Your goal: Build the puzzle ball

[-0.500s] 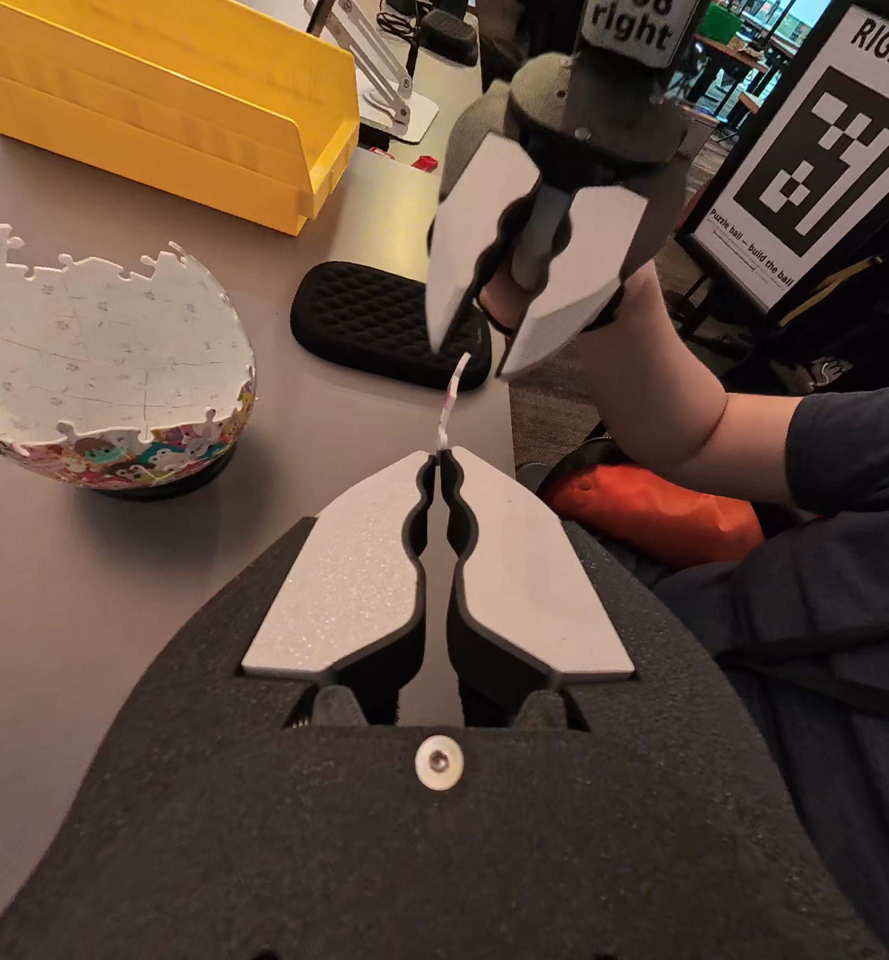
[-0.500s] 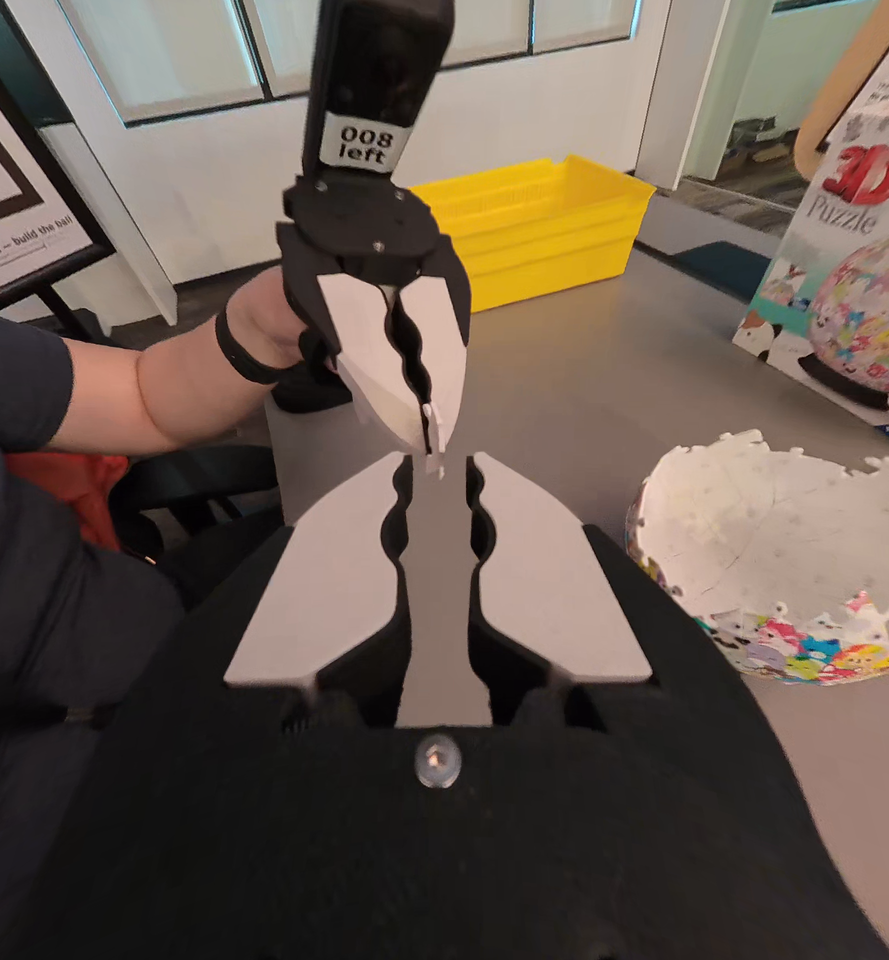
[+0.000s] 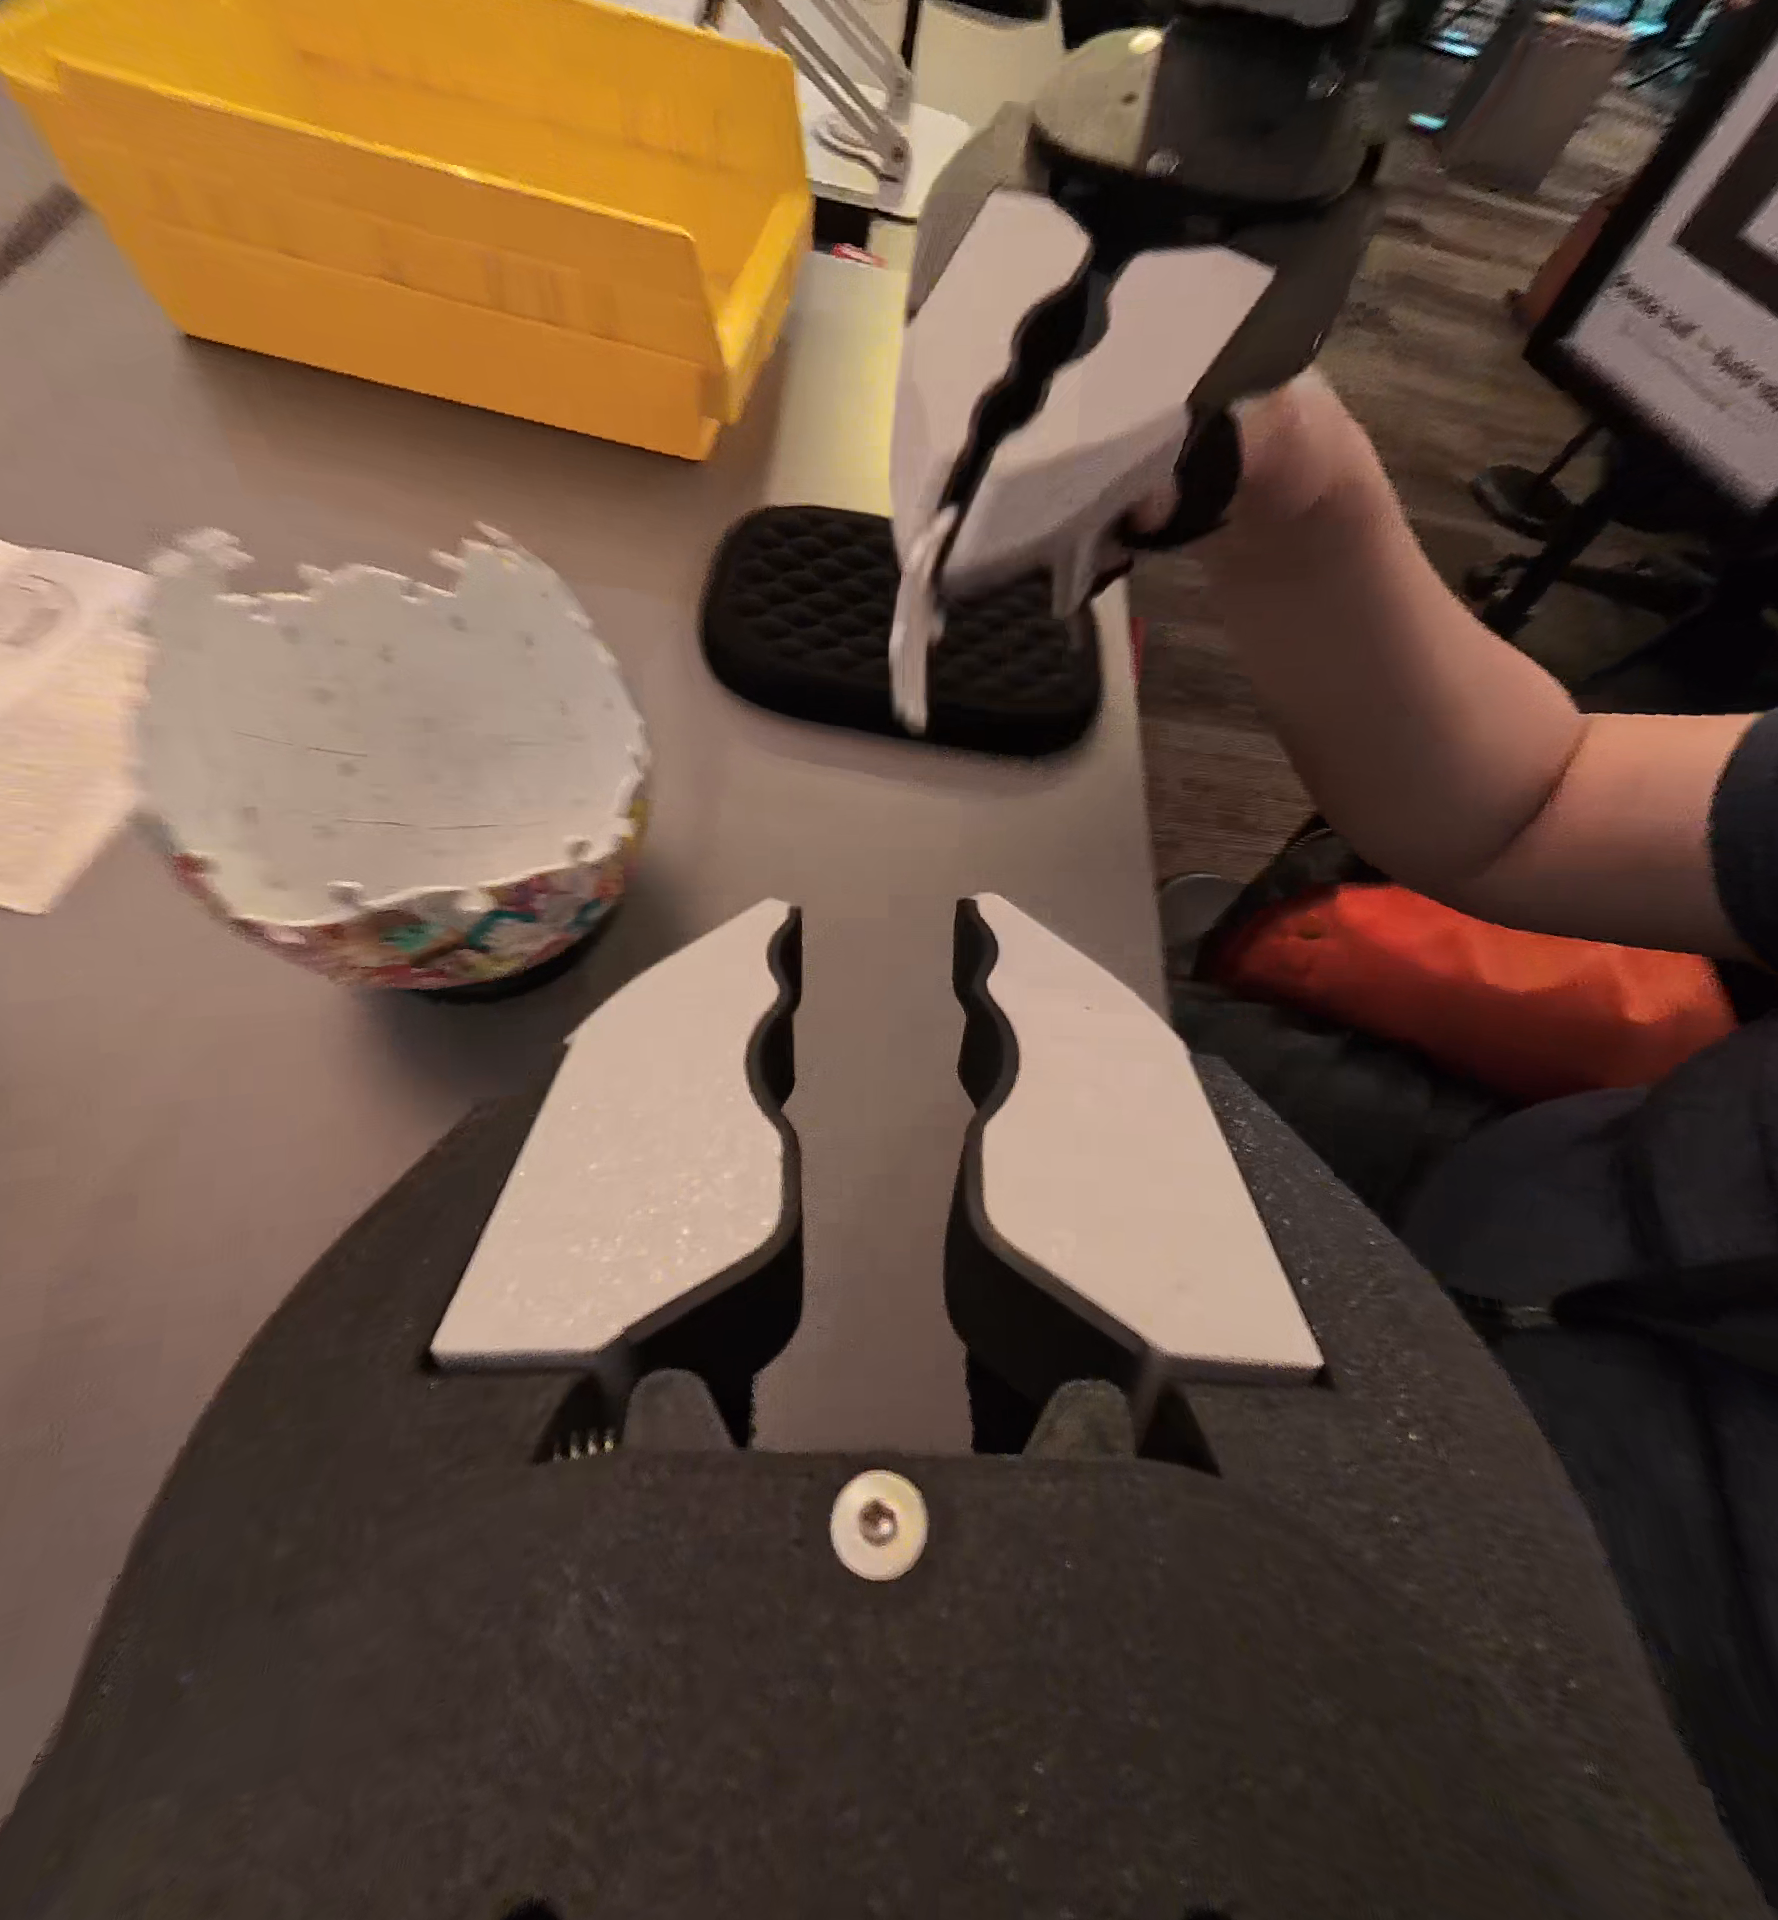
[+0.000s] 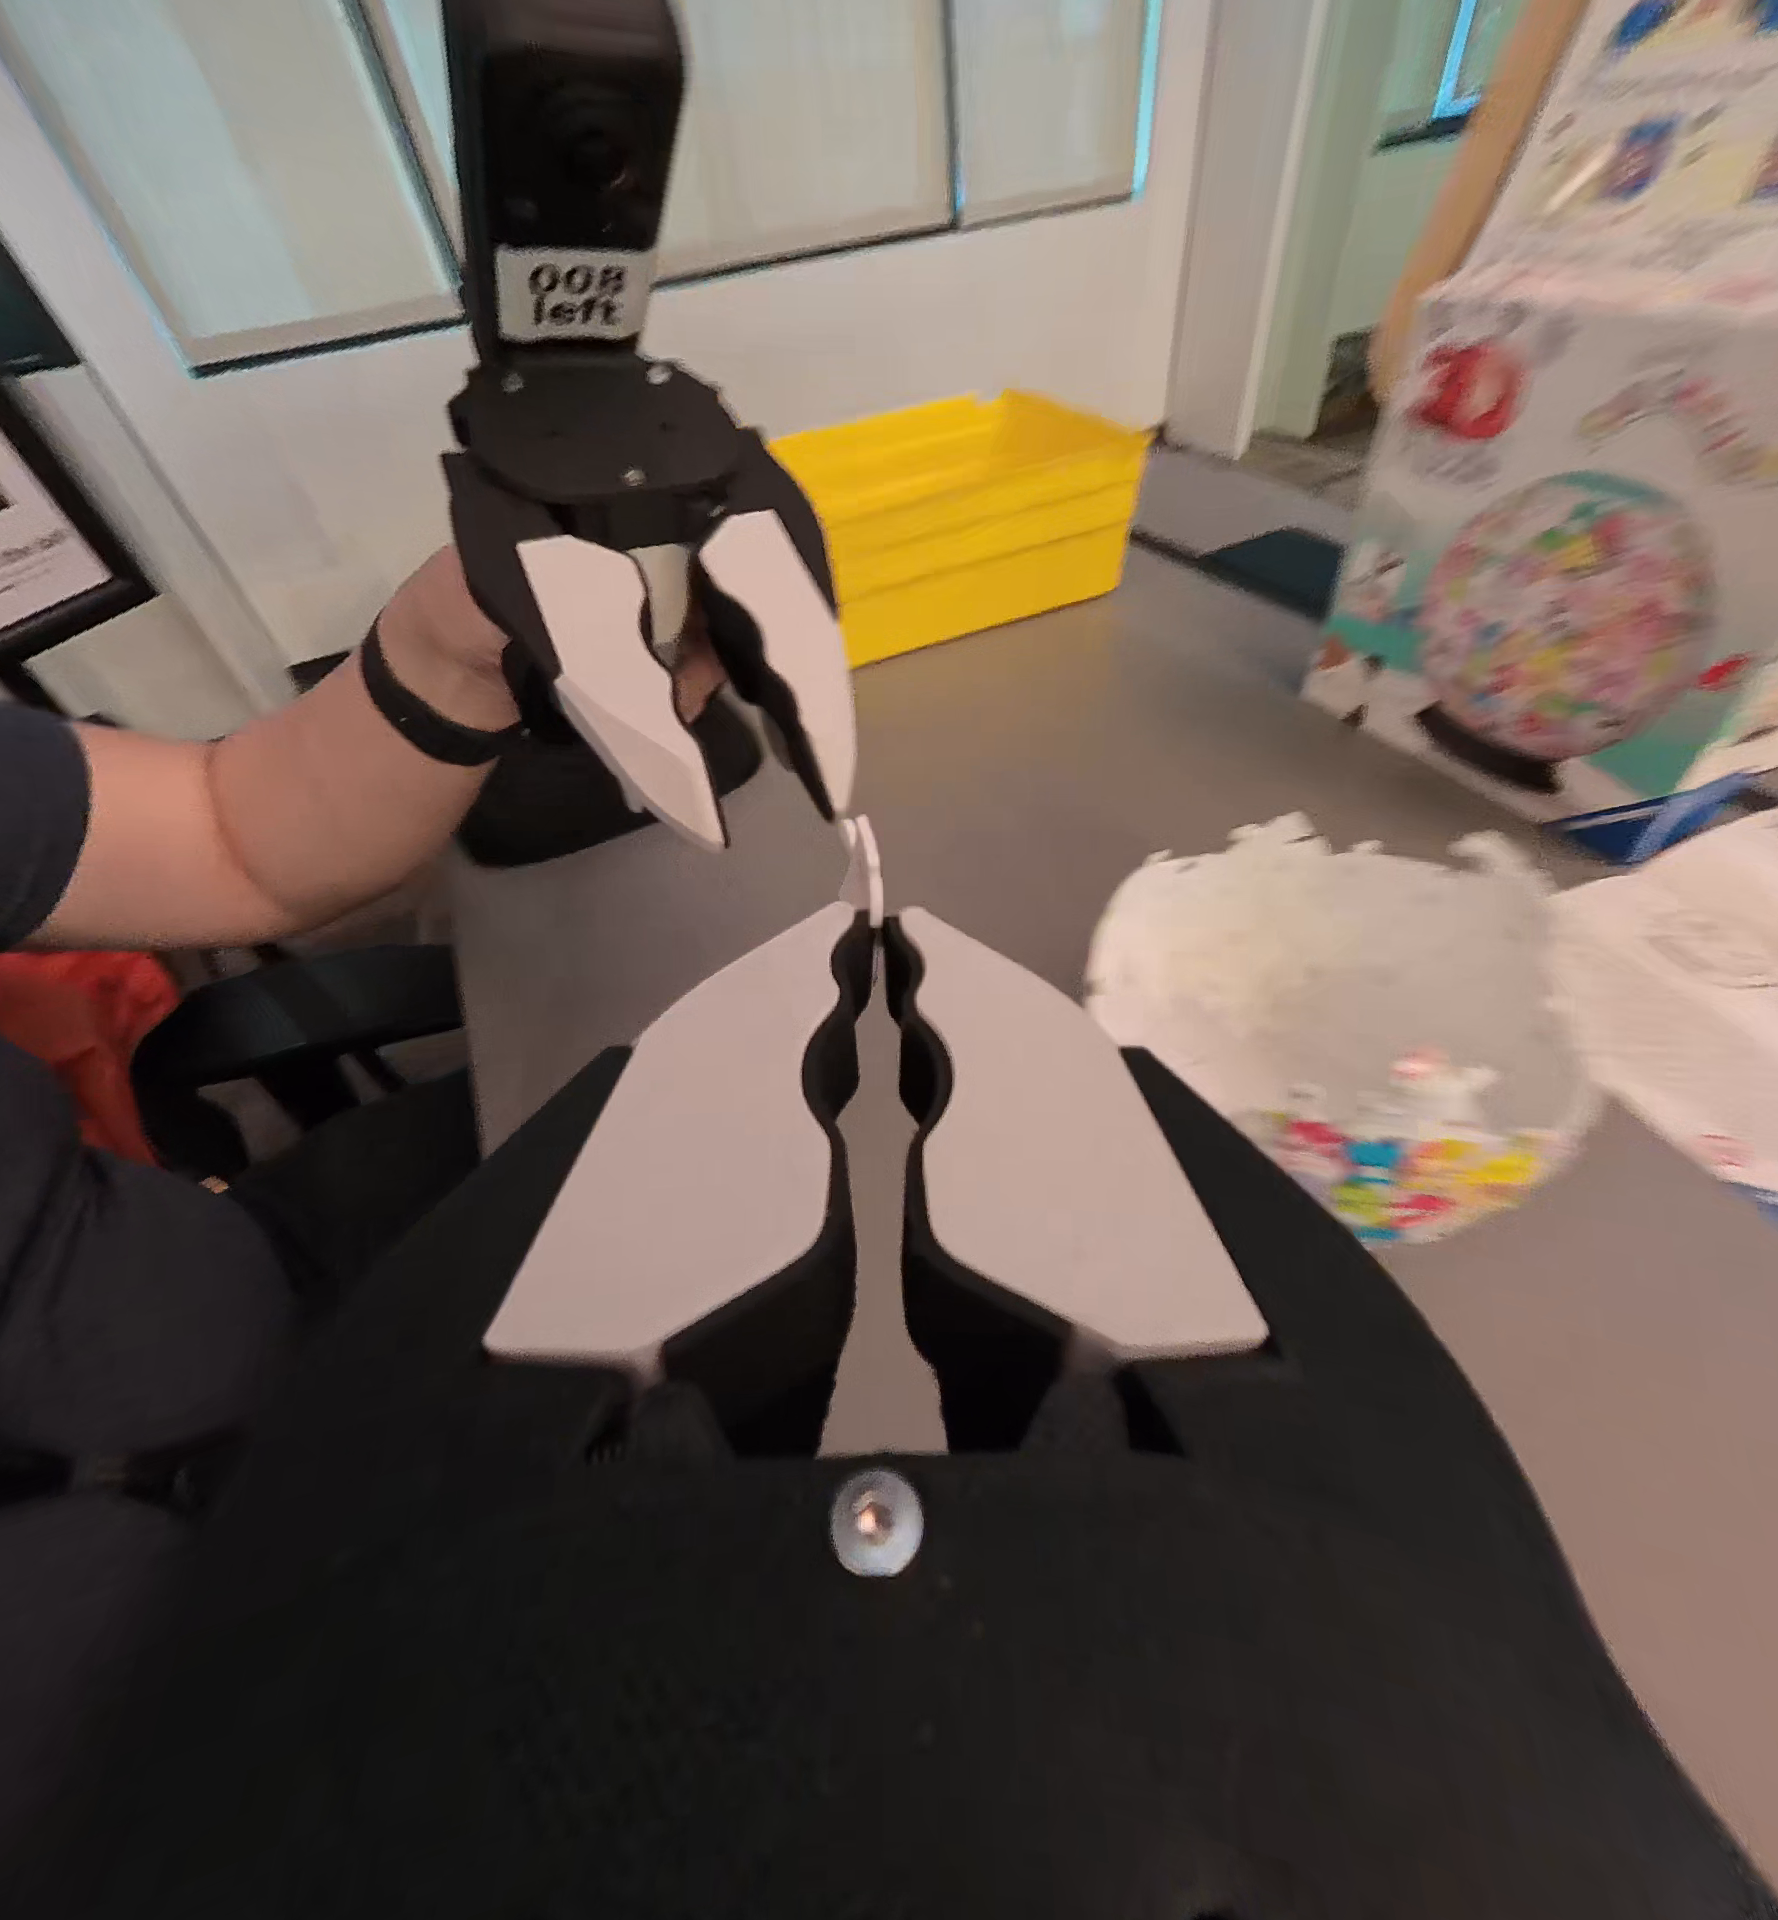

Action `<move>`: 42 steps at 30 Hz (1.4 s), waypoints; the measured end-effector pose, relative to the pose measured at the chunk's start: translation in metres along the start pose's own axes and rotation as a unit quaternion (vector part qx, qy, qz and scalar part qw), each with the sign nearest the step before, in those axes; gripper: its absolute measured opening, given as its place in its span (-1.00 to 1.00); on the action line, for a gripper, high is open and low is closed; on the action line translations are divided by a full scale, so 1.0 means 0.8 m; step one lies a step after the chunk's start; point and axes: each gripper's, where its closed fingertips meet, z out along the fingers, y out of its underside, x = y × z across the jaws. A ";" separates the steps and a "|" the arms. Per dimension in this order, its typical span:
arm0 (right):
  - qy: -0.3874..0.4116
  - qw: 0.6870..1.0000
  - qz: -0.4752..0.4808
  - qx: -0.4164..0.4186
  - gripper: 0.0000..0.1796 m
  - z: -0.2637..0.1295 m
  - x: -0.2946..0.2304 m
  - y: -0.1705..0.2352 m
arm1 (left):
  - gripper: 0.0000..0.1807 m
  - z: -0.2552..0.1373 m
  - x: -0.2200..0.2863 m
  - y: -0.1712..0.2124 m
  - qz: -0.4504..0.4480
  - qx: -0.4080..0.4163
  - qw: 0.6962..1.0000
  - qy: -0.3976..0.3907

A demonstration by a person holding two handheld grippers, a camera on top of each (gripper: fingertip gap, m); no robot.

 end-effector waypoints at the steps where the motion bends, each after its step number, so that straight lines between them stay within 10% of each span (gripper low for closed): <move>1: 0.019 1.000 -0.009 0.011 -0.97 -0.012 0.018 -0.011 | -0.70 -0.007 -0.013 -0.007 0.011 0.002 1.000 -0.018; 12: 0.035 0.998 -0.003 -0.059 -0.97 -0.003 0.184 0.008 | -0.60 0.039 -0.162 -0.078 0.121 -0.084 0.986 -0.081; 31: -0.034 0.982 -0.027 -0.185 -0.97 0.023 0.204 0.029 | -0.87 0.083 -0.177 -0.115 0.145 -0.083 0.985 -0.040; 42: -0.035 0.994 0.010 -0.101 -0.97 0.019 0.213 0.034 | -0.83 0.101 -0.184 -0.140 0.104 -0.066 0.992 -0.028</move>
